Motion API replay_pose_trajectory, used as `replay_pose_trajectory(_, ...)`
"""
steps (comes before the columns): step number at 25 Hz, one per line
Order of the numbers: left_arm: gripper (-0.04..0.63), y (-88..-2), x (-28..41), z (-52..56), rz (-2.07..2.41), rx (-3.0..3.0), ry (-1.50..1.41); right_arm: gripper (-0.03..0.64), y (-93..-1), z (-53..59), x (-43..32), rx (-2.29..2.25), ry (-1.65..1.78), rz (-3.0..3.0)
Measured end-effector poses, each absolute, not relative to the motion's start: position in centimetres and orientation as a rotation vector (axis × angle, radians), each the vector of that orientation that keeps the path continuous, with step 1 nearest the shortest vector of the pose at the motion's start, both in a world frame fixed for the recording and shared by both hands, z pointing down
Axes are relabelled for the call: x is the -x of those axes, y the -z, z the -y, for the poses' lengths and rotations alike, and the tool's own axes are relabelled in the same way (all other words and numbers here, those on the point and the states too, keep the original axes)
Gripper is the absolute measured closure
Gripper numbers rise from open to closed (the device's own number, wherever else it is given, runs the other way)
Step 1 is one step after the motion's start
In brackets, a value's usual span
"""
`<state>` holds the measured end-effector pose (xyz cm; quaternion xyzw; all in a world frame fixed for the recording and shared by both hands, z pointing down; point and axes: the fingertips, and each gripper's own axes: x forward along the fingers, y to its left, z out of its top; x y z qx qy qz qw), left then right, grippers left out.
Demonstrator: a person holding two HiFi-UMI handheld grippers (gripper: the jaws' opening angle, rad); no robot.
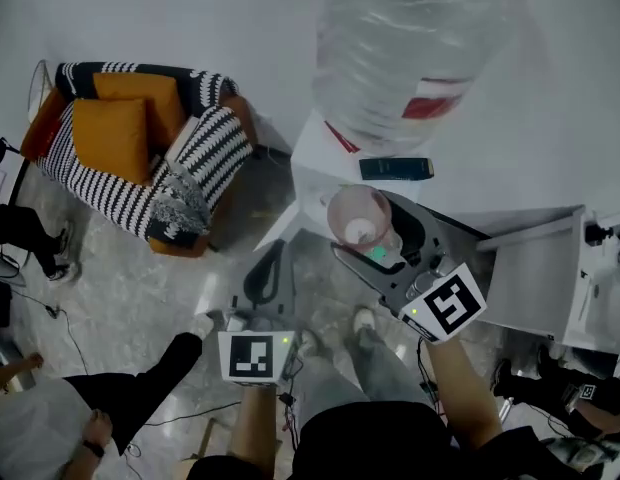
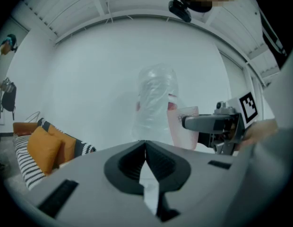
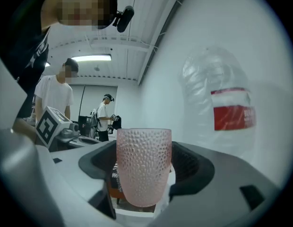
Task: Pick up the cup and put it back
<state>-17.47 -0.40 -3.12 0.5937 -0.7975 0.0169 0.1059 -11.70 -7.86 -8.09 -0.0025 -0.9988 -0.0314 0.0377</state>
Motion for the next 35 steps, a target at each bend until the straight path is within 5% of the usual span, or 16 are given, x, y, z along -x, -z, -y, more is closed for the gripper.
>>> replay_pose_trajectory(9,0.583,-9.8,15.6,0.0,2.322,-1.644,-0.092,0.253,-6.4,8.2,9.6,0.131,-0.288,3.063)
replay_pose_trajectory(35,0.583,-59.7,13.2,5.0,2.183,-1.735,-0.052,0.253,-58.9,8.4,7.3,0.271,-0.261,2.927)
